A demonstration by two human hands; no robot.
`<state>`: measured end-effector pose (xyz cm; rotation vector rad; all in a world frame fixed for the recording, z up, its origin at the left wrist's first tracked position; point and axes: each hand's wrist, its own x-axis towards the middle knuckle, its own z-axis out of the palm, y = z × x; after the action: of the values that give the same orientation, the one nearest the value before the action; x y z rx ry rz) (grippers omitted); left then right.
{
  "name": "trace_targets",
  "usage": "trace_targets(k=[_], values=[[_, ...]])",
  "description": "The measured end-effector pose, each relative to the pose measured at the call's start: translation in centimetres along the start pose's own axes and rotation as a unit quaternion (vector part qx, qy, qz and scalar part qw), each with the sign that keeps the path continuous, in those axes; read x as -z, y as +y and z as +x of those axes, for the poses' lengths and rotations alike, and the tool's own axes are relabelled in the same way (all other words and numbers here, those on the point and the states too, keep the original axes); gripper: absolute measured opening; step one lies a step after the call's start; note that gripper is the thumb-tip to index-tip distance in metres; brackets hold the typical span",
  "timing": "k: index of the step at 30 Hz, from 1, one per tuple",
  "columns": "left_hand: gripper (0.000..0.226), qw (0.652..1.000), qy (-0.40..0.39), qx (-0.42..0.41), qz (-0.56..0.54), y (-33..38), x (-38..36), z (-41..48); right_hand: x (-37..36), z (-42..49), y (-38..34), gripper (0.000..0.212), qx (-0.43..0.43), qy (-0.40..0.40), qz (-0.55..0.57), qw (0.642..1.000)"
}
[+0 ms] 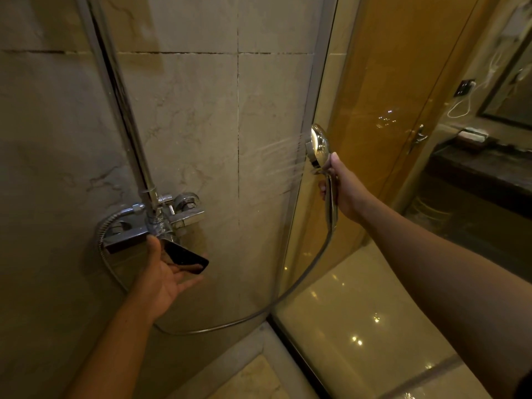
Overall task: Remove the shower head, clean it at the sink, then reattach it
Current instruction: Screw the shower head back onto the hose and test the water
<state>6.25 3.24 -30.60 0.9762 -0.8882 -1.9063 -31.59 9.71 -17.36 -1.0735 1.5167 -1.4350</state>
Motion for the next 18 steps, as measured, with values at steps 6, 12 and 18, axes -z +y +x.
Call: trace_targets(k=[6, 12, 18], values=[[0.098, 0.999, 0.005, 0.002, -0.033, -0.4, 0.8, 0.8, -0.5, -0.4, -0.3, 0.043, 0.004, 0.000, 0.008, 1.000], [0.112, 0.999, 0.012, -0.003, -0.031, -0.7, 1.1, 1.1, -0.8, -0.4, -0.3, 0.042, 0.012, 0.000, -0.007, 1.000], [0.117, 0.999, 0.004, -0.007, -0.035, -0.8, 1.3, 1.1, -0.5, -0.3, -0.3, 0.041, 0.012, 0.004, -0.011, 1.000]])
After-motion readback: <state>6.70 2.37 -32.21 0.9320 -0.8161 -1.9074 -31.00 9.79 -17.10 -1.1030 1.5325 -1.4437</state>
